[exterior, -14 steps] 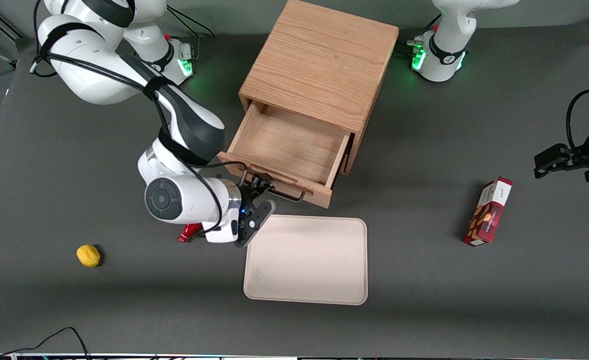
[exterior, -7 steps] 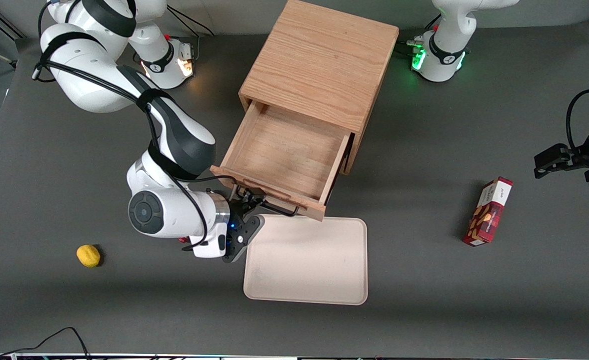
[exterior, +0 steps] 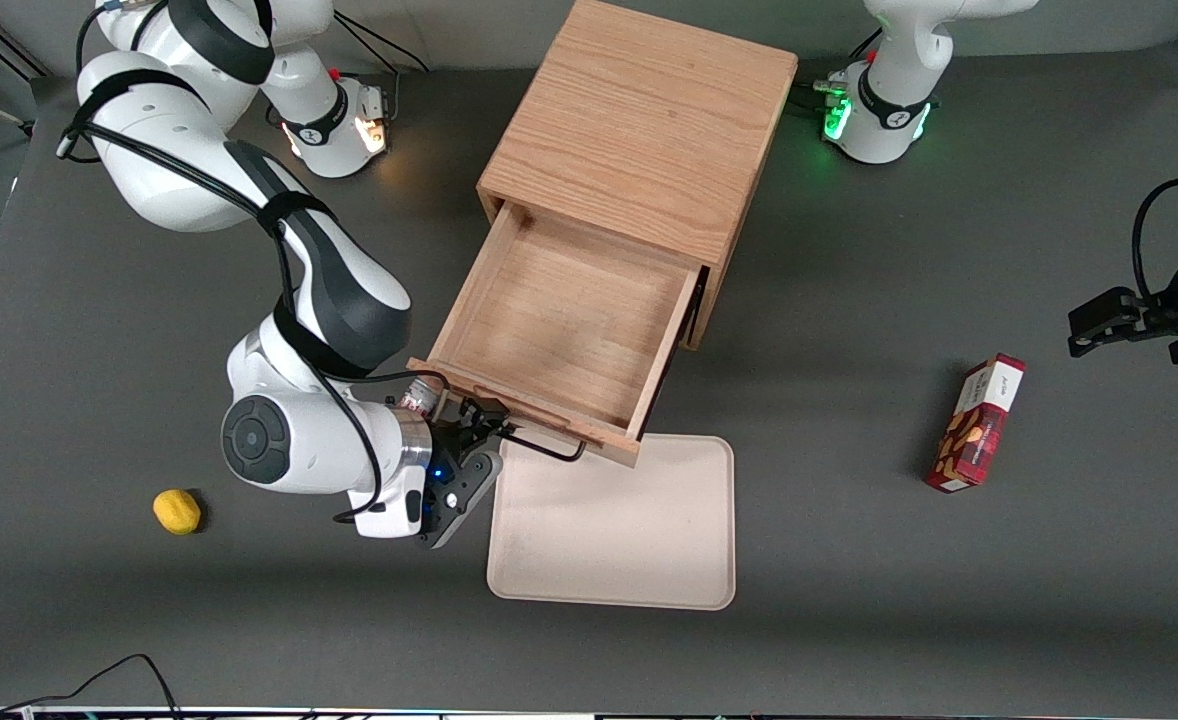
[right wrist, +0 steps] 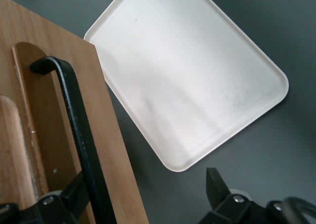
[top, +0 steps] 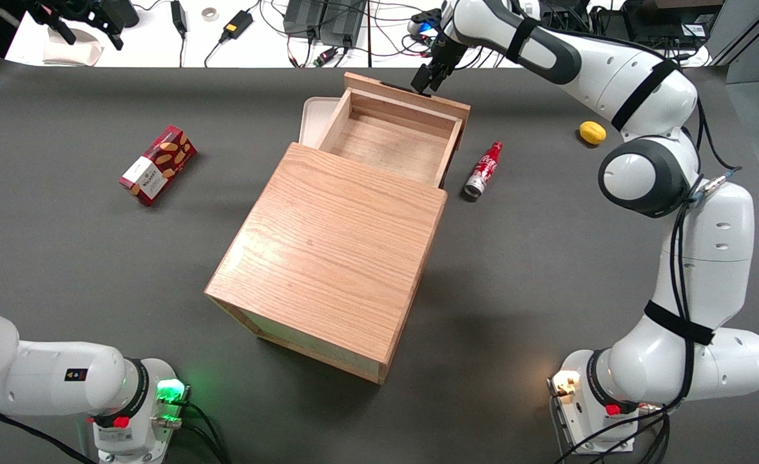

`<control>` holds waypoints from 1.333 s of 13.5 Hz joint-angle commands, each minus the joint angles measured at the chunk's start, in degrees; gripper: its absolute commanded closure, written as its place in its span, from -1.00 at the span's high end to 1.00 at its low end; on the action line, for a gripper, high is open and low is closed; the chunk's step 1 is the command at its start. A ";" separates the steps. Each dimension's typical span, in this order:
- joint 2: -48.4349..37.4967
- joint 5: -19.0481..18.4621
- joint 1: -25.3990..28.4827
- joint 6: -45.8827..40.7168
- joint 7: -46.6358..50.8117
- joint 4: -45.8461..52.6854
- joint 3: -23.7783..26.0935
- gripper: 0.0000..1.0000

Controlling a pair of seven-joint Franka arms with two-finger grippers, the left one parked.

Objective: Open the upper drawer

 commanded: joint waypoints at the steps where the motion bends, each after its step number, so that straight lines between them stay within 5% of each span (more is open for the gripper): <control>1: 1.45 -1.17 1.03 0.71 -1.30 3.32 -0.83 1.00; 7: -0.65 -0.56 0.50 0.01 -0.60 3.76 0.13 1.00; 12: -15.40 -0.91 -1.00 -7.01 -0.42 3.41 -0.57 1.00; 18: -33.59 -0.30 -2.05 -24.39 7.13 1.92 -11.79 1.00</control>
